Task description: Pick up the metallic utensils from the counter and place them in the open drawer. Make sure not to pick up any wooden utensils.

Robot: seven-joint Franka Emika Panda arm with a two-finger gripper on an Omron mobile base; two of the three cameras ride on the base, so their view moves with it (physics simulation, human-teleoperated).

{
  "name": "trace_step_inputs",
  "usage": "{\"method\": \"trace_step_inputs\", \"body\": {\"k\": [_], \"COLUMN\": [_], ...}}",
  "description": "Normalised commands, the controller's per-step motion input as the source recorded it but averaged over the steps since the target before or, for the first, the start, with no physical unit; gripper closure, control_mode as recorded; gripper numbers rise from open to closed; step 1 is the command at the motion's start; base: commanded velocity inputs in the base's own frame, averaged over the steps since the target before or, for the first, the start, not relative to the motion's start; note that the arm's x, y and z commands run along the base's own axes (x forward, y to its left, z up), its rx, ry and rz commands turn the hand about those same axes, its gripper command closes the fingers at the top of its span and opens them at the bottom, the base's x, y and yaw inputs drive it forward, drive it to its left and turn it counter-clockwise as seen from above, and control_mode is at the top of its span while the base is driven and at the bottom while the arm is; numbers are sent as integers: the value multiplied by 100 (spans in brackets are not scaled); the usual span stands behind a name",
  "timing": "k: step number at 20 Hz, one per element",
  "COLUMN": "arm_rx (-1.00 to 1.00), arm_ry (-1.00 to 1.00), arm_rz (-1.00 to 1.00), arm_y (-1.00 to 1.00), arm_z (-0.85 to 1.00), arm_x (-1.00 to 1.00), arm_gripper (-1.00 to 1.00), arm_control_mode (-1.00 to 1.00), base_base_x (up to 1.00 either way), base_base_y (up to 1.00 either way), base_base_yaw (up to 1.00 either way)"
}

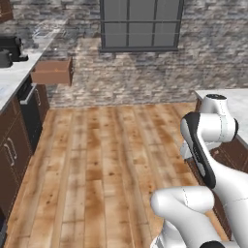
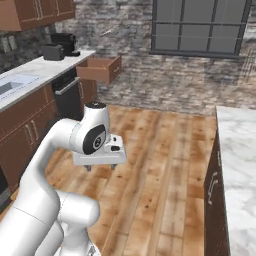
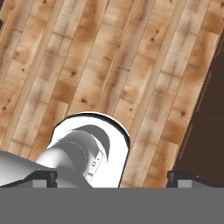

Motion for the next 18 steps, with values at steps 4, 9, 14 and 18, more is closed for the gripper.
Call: {"method": "trace_step_inputs", "body": {"k": [4, 9, 14, 18], "arm_rx": [0, 0, 0, 0], "arm_ry": [0, 0, 0, 0], "arm_rz": [0, 0, 0, 0], "arm_y": [0, 0, 0, 0], "arm_z": [0, 0, 0, 0], "arm_x": [0, 0, 0, 0], "arm_gripper": [-100, -100, -100, -100], "arm_control_mode": [100, 100, 100, 100], "base_base_x": [-100, -100, -100, -100], "base_base_y": [0, 0, -9, -32], "base_base_yaw": [0, 0, 0, 0]}}
